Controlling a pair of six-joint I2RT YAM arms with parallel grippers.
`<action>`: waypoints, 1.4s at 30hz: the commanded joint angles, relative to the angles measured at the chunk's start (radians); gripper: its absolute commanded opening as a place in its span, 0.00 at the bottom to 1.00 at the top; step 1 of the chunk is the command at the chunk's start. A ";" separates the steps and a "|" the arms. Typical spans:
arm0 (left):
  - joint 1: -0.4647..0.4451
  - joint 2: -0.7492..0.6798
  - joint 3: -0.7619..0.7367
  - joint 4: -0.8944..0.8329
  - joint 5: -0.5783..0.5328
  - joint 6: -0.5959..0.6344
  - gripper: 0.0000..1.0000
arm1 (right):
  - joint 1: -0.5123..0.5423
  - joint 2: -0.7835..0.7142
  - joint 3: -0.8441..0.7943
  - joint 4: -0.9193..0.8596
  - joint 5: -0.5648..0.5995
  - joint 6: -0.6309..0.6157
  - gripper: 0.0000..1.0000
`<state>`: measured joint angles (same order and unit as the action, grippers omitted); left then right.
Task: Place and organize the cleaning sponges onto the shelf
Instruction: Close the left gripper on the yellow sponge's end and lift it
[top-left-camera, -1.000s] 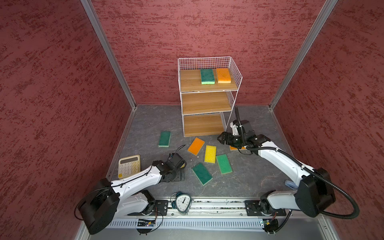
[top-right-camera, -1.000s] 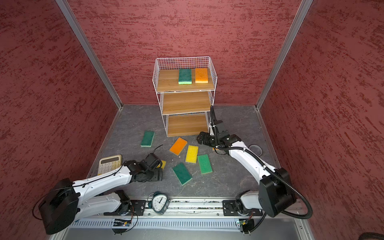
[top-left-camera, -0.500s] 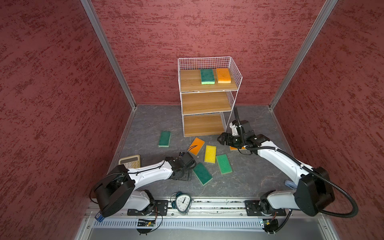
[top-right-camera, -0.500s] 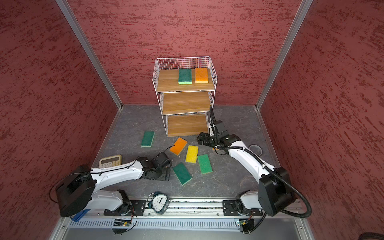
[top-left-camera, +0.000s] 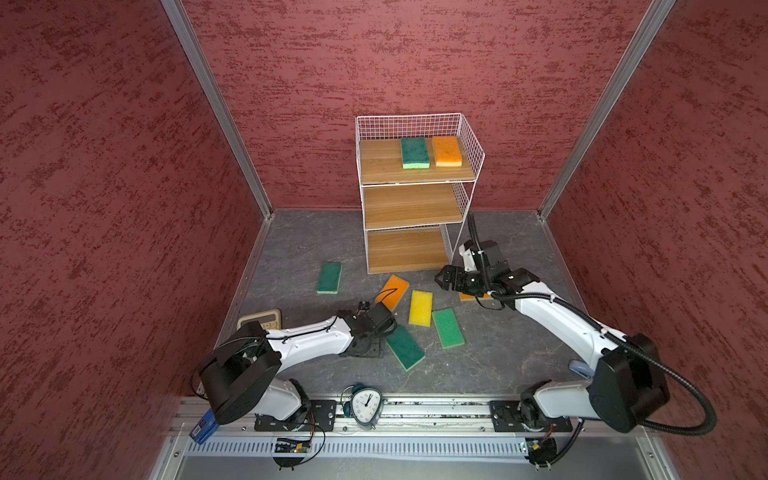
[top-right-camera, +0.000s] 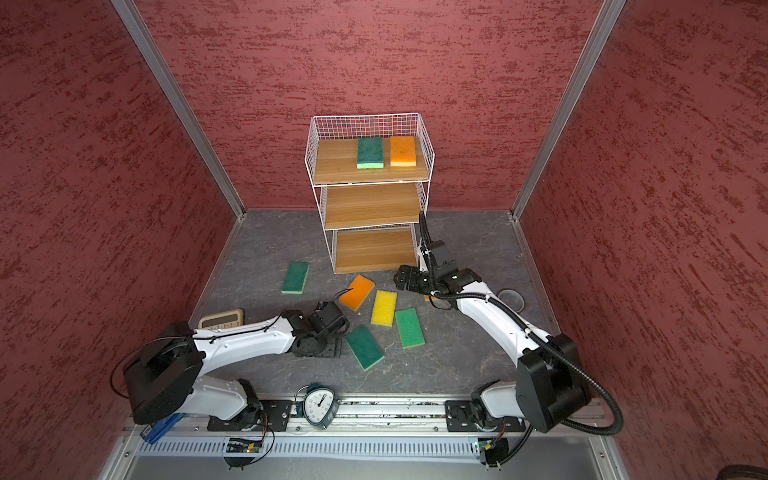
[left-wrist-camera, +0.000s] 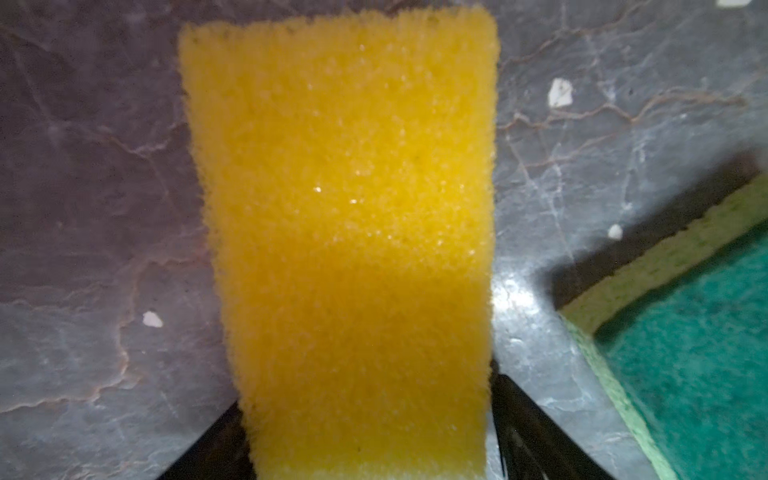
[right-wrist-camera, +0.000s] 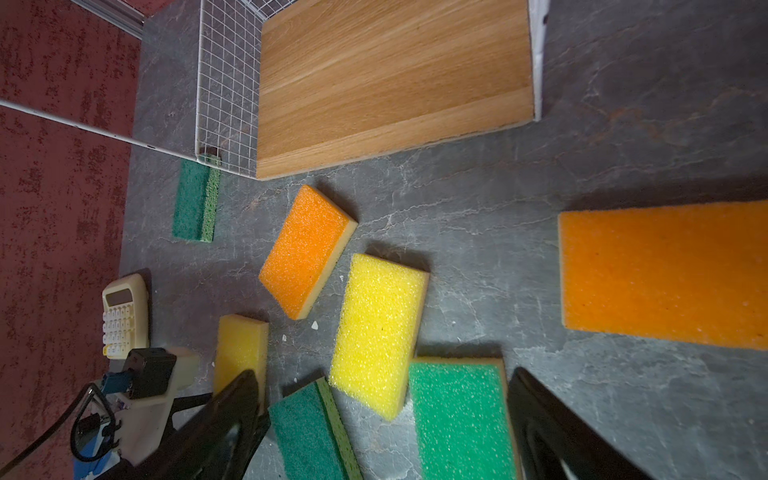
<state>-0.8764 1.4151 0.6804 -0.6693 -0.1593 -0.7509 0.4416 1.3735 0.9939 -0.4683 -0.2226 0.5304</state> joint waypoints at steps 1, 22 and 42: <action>-0.002 -0.009 -0.059 0.041 0.041 -0.026 0.80 | 0.005 -0.005 0.009 0.003 0.020 -0.011 0.95; 0.020 -0.054 -0.067 0.002 0.024 0.000 0.66 | 0.004 0.007 0.021 0.010 0.006 -0.010 0.94; 0.066 -0.317 0.112 -0.264 -0.030 0.073 0.63 | 0.005 -0.031 0.015 -0.007 0.028 -0.041 0.94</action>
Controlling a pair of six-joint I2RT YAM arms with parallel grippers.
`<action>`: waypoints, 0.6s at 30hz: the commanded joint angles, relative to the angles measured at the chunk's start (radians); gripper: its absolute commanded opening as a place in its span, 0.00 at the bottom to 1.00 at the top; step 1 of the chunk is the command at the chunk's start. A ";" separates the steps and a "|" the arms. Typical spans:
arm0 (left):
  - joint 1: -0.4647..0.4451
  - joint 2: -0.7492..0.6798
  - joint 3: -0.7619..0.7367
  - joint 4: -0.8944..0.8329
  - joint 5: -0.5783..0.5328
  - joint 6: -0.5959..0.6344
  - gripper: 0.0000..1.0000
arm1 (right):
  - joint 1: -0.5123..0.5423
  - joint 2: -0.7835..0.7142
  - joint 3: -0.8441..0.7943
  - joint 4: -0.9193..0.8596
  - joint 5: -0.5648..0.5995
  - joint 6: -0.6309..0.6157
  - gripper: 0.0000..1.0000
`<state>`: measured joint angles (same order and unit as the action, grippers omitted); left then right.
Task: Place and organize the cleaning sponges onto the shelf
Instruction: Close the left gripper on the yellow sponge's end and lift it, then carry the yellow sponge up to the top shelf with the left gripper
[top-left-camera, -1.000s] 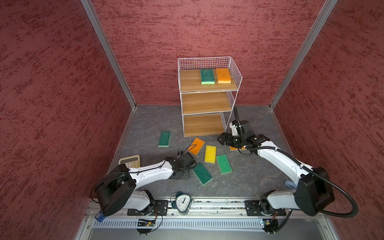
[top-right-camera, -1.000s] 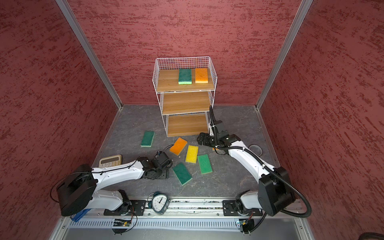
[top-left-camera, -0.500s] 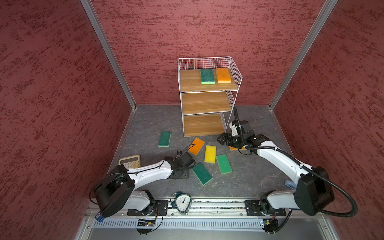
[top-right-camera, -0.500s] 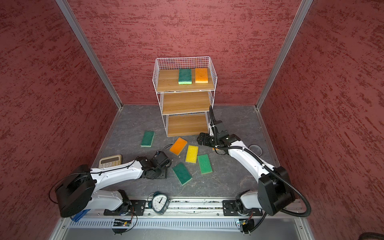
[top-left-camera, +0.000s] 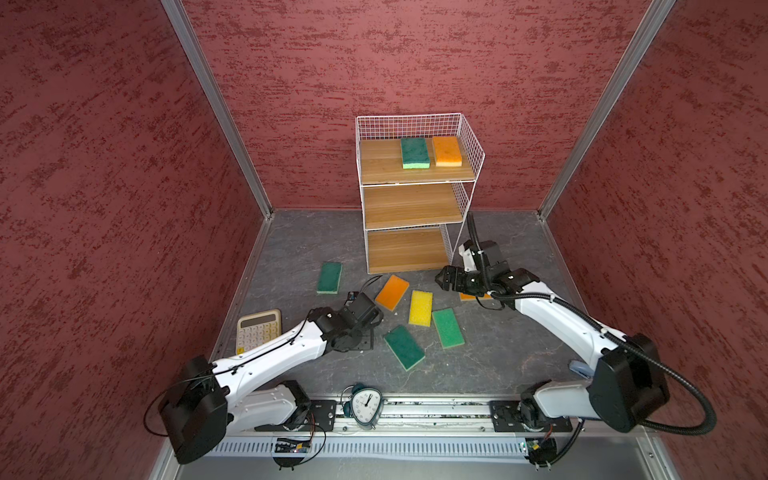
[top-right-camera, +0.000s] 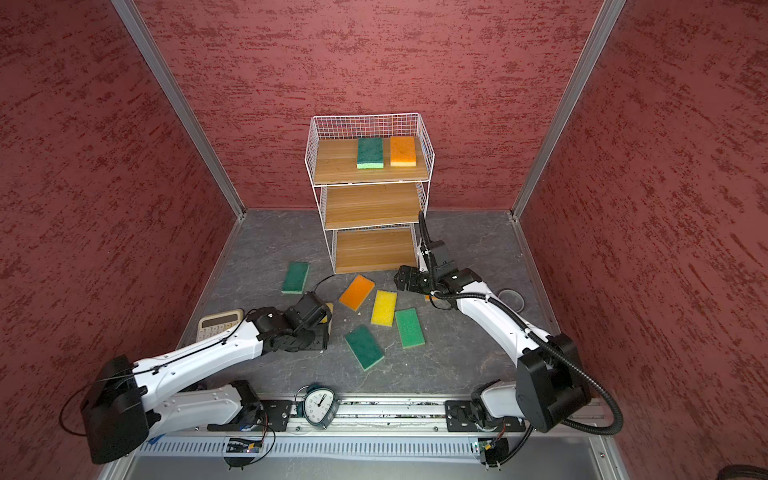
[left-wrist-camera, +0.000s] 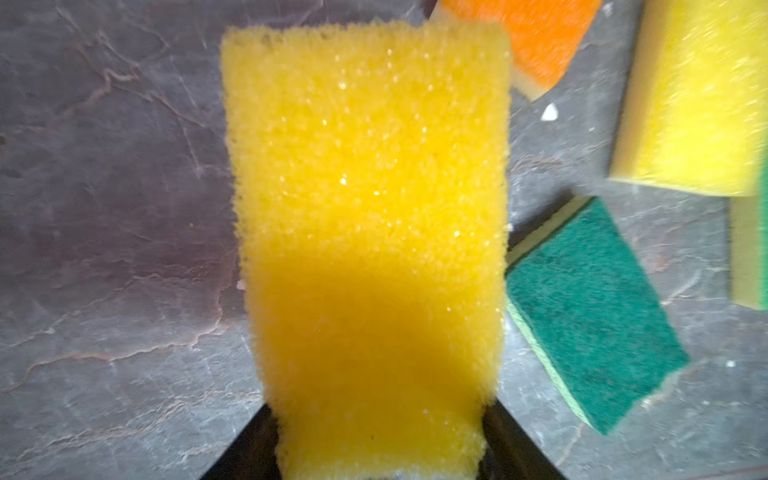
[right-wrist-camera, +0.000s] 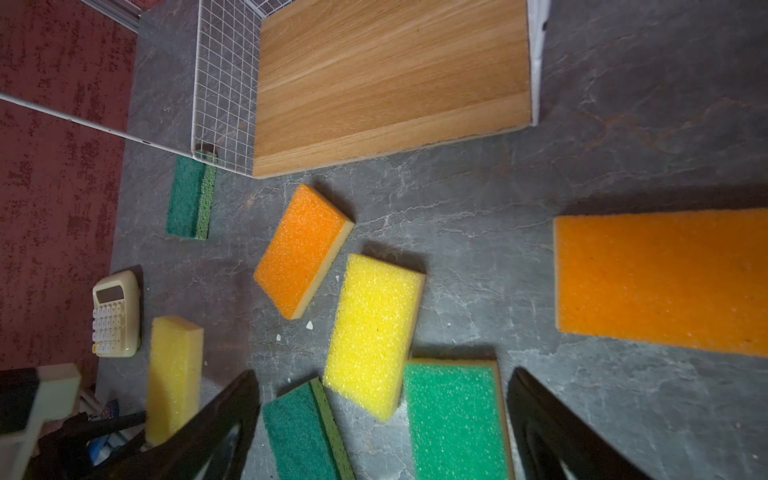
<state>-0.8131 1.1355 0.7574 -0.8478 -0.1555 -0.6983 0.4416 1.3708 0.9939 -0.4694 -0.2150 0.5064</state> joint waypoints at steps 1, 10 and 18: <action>0.002 -0.056 0.047 -0.100 -0.040 0.019 0.63 | 0.005 -0.030 0.015 -0.005 0.017 -0.017 0.94; -0.011 -0.133 0.230 -0.208 -0.113 0.072 0.63 | 0.004 -0.033 0.041 -0.023 0.040 -0.041 0.94; -0.022 -0.031 0.496 -0.287 -0.175 0.167 0.63 | 0.005 -0.084 0.050 -0.041 0.065 -0.063 0.94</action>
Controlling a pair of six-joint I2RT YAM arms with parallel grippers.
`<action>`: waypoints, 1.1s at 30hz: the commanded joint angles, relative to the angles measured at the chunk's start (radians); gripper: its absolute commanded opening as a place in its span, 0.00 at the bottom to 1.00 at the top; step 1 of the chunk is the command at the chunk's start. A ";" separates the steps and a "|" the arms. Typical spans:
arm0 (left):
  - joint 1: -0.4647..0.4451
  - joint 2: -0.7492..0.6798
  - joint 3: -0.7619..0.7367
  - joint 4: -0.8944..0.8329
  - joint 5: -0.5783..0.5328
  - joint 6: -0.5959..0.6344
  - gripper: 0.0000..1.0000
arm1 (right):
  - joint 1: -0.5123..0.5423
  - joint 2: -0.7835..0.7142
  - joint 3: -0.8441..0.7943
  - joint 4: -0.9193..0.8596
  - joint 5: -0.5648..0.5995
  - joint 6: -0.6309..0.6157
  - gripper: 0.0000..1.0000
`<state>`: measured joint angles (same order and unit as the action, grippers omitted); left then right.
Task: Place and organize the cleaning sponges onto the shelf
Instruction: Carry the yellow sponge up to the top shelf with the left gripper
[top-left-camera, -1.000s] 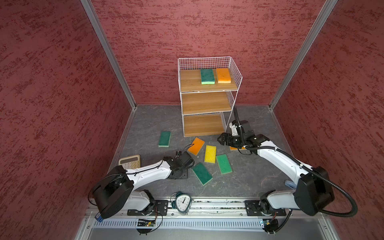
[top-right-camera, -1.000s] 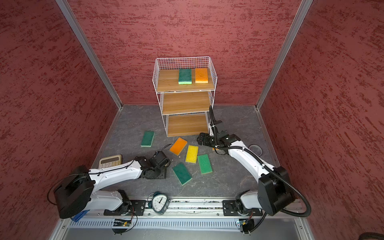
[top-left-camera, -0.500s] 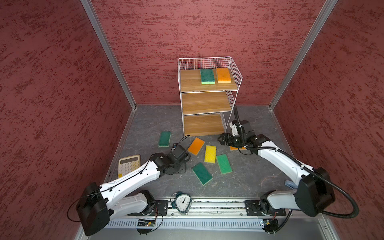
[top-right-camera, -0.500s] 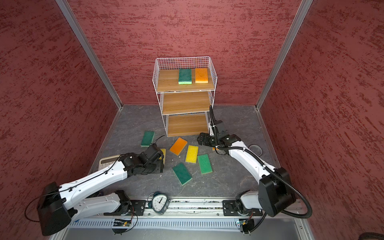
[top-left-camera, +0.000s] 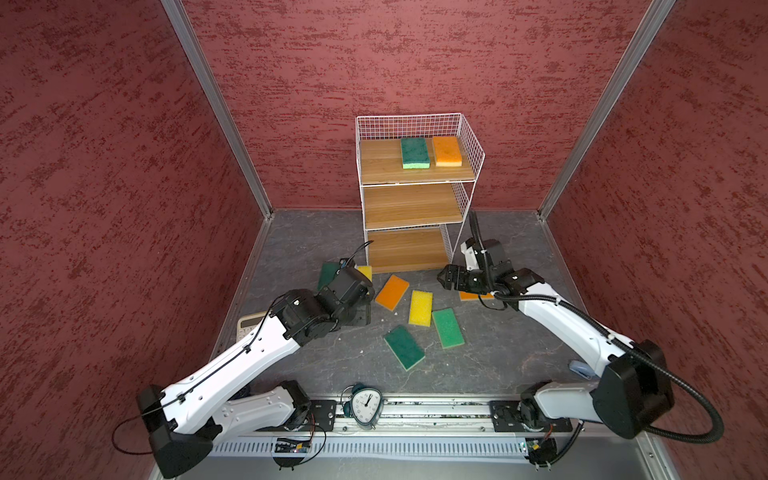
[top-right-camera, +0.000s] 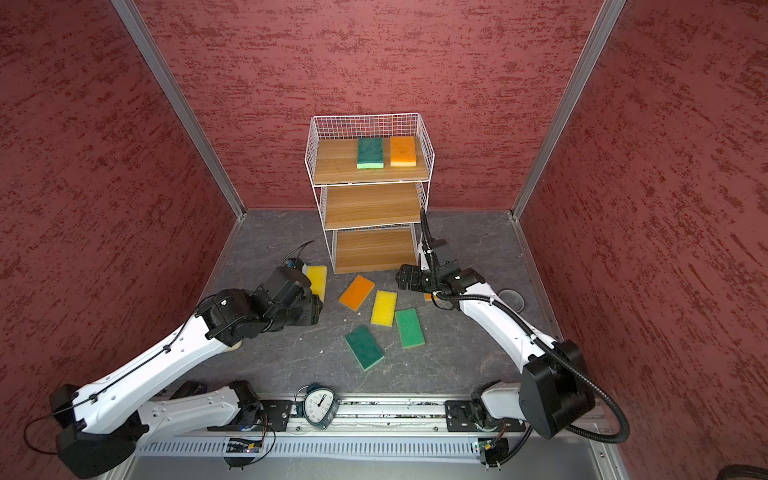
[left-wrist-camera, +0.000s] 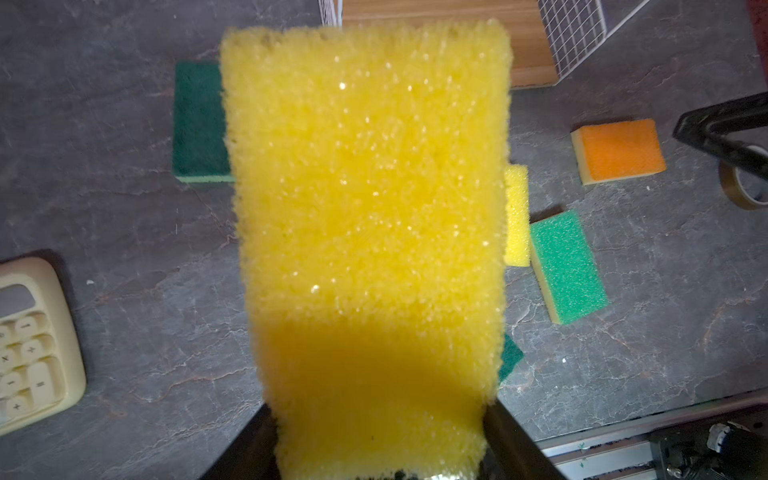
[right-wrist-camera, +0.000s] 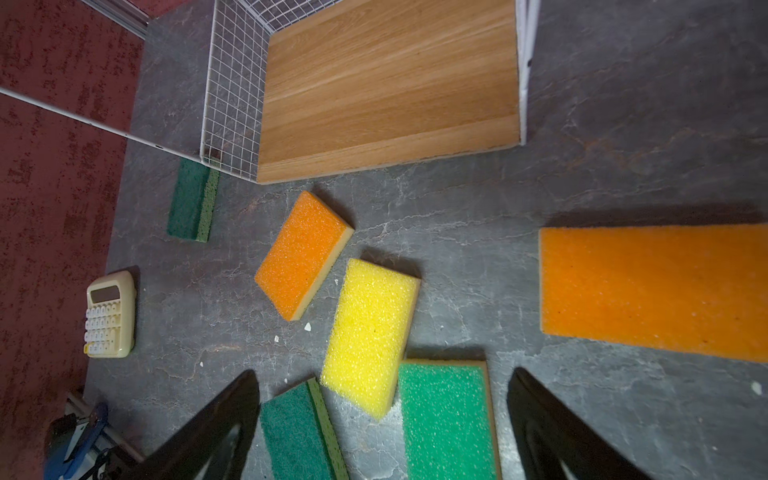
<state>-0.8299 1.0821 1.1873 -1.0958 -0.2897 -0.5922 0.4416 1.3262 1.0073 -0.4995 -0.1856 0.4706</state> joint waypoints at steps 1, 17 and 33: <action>-0.005 0.033 0.100 -0.039 -0.042 0.074 0.63 | 0.004 -0.050 0.034 -0.011 0.037 -0.035 0.94; -0.006 0.285 0.668 -0.098 -0.129 0.264 0.64 | 0.007 -0.219 0.090 -0.031 -0.008 -0.138 0.94; 0.070 0.607 1.138 -0.015 -0.128 0.425 0.67 | 0.006 -0.291 0.091 -0.081 0.029 -0.175 0.95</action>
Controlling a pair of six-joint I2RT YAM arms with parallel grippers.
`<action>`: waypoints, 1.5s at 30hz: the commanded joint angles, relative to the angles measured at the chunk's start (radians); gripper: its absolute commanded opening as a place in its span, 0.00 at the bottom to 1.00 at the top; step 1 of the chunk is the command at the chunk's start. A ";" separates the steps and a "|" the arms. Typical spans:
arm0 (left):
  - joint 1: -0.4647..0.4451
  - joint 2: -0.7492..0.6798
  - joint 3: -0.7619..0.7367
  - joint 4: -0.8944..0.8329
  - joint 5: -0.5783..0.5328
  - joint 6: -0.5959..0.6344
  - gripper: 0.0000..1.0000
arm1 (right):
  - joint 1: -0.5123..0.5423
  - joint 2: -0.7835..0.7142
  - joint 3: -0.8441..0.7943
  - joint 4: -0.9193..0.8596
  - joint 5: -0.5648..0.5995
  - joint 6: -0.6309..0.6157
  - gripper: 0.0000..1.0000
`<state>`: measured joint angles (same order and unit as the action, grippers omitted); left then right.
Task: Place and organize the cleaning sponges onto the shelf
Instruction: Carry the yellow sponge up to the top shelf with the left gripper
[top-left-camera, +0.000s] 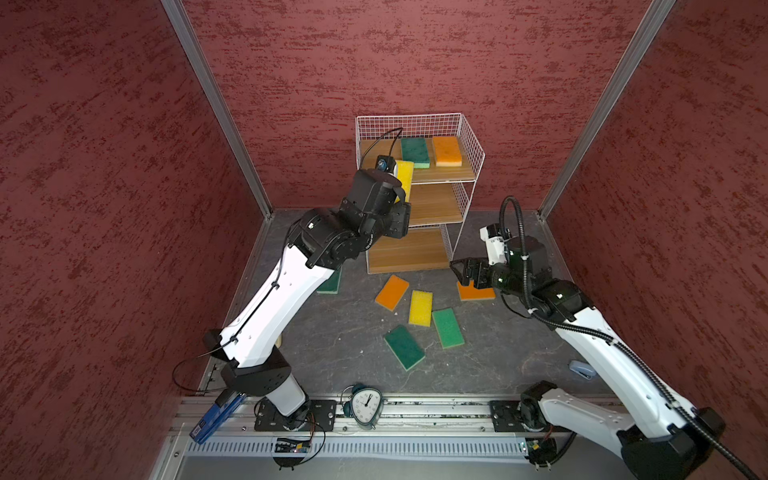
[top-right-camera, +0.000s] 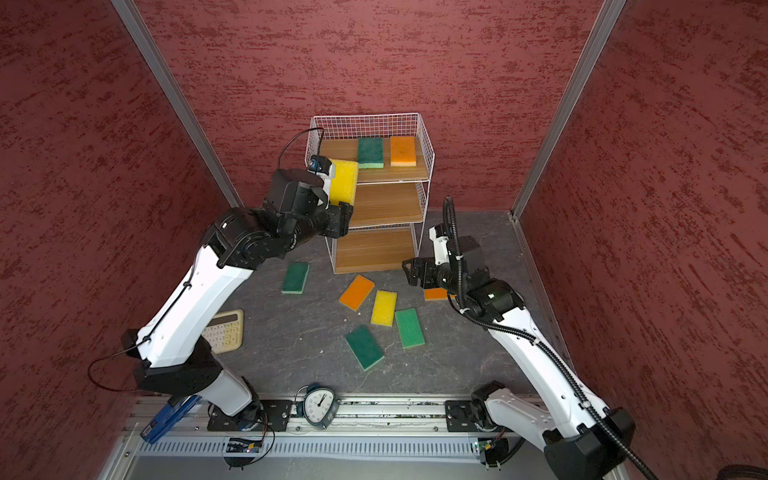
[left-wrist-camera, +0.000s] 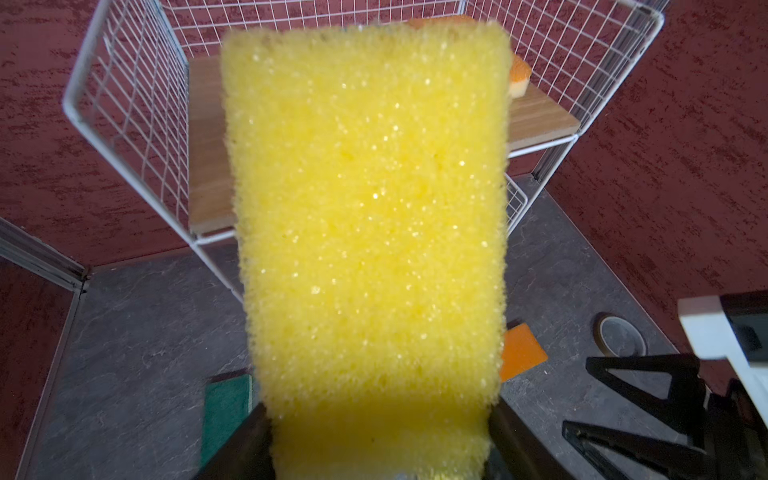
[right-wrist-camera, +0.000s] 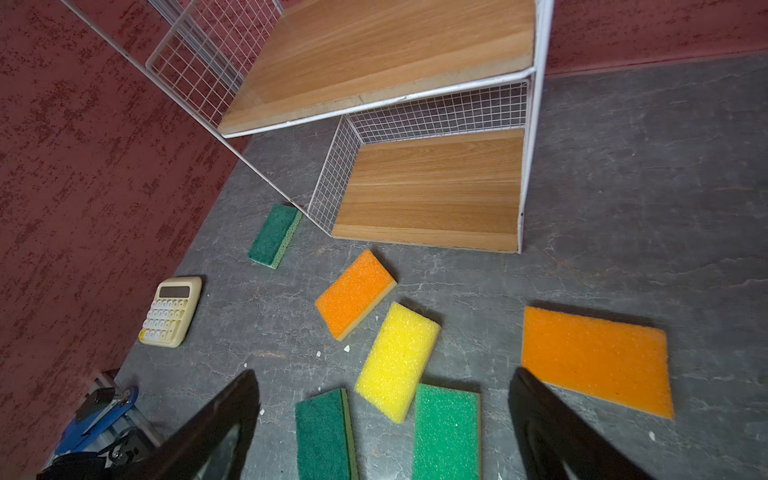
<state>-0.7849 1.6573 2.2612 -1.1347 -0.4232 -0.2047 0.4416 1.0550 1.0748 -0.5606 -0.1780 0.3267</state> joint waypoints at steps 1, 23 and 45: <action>0.034 0.046 0.087 0.025 0.011 0.039 0.67 | 0.006 -0.022 0.024 -0.020 0.023 -0.034 0.95; 0.148 0.137 0.116 0.219 0.033 0.058 0.68 | 0.006 -0.055 0.022 -0.032 0.038 -0.060 0.96; 0.138 0.198 0.133 0.250 -0.113 0.070 0.69 | 0.006 -0.076 0.012 0.013 -0.008 -0.032 0.96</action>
<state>-0.6430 1.8484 2.3753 -0.9047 -0.4976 -0.1474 0.4416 0.9894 1.0744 -0.5793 -0.1715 0.2916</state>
